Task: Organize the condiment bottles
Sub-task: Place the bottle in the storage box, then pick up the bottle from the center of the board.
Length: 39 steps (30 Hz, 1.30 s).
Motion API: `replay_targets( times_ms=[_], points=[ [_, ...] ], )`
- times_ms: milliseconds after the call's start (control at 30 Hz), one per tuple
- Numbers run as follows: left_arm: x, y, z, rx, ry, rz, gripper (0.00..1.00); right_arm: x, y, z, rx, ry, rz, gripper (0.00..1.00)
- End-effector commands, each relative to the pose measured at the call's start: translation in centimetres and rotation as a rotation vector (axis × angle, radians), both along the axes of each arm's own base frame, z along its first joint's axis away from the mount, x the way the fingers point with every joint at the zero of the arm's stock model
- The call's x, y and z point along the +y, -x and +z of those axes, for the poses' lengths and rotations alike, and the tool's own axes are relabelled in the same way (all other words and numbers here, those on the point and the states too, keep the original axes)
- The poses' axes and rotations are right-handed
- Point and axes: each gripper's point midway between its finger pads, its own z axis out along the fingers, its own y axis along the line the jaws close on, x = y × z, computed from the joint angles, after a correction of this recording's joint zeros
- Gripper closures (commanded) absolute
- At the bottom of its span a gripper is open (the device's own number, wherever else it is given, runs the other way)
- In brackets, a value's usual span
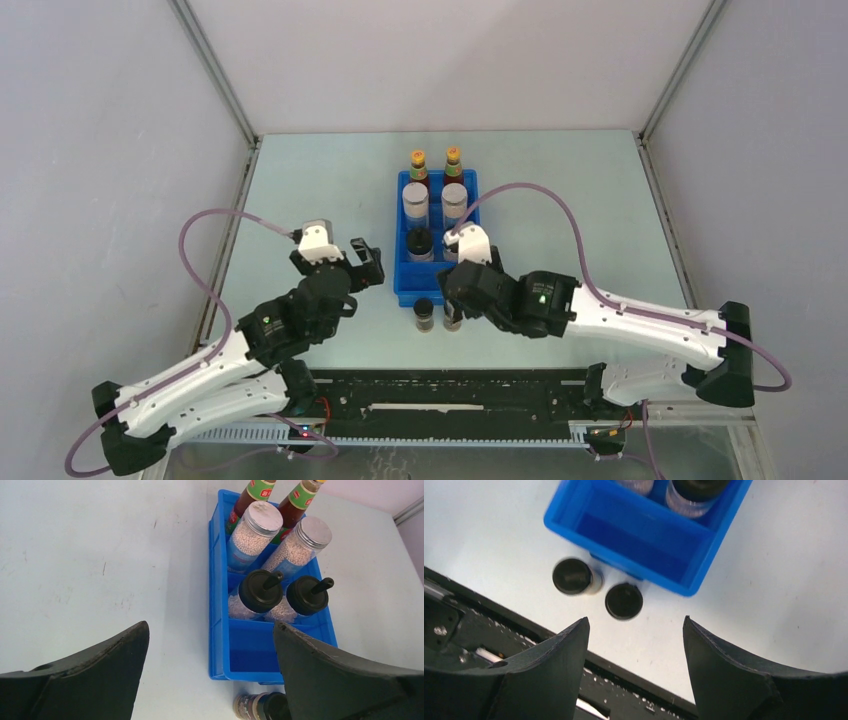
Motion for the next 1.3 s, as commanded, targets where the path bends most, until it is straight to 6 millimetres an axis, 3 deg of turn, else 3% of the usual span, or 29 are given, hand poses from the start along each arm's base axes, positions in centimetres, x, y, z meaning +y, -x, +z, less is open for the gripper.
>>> replay_targets(
  times_ms=[0,233,533,800,1267],
  points=[
    [1.0,0.1,-0.4,-0.016,0.084,0.061,0.02,-1.5,1.7,-0.8,-0.005,-0.015,-0.074,0.23],
    [1.6,0.6,-1.1,-0.038,0.127,0.057,0.0,-0.5,3.1,-3.0,0.014,-0.01,-0.037,0.24],
    [1.9,1.0,-1.8,-0.092,0.167,0.024,0.01,1.9,3.0,-4.3,0.018,-0.008,0.02,0.24],
    [2.1,1.0,-2.1,-0.112,0.155,0.022,0.03,2.8,1.8,-5.5,0.05,-0.007,0.018,0.24],
    [2.2,0.9,-2.5,-0.117,0.158,0.031,0.04,2.0,-0.4,-7.0,0.1,-0.019,-0.018,0.25]
  ],
)
